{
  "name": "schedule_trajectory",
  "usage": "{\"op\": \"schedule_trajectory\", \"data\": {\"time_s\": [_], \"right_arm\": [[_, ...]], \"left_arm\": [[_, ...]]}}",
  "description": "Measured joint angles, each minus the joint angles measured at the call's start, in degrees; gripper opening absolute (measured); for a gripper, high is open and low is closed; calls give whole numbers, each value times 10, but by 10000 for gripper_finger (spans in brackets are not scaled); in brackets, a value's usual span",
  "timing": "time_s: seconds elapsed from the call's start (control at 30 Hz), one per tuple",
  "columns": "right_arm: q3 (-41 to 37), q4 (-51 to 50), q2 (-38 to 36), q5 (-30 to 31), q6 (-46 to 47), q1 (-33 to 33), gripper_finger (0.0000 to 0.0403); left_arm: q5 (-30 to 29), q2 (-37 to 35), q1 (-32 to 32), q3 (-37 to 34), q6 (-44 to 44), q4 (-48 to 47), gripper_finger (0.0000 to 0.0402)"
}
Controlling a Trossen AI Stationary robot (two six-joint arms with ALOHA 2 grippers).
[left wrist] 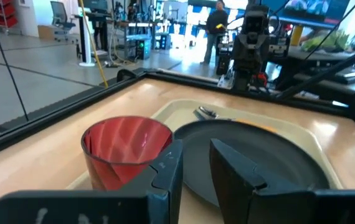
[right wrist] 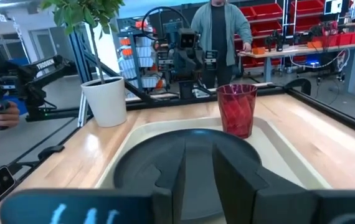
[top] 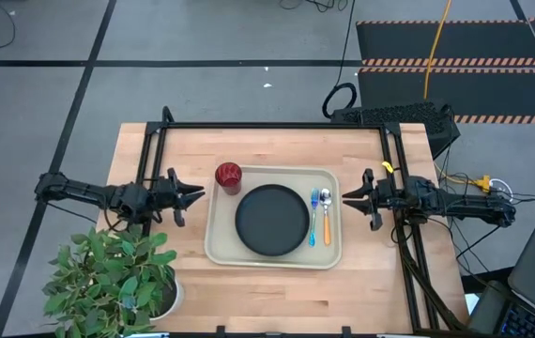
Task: Pick and place plate/cup/fork/spoon on tray
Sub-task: Return to Home Position
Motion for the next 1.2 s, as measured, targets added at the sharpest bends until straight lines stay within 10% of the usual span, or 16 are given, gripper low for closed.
{"op": "schedule_trajectory", "data": {"time_s": [1.2], "right_arm": [[-1, 21, 15, -2, -5, 0, 70]], "left_arm": [[53, 3, 0, -1, 141, 62, 81]]}}
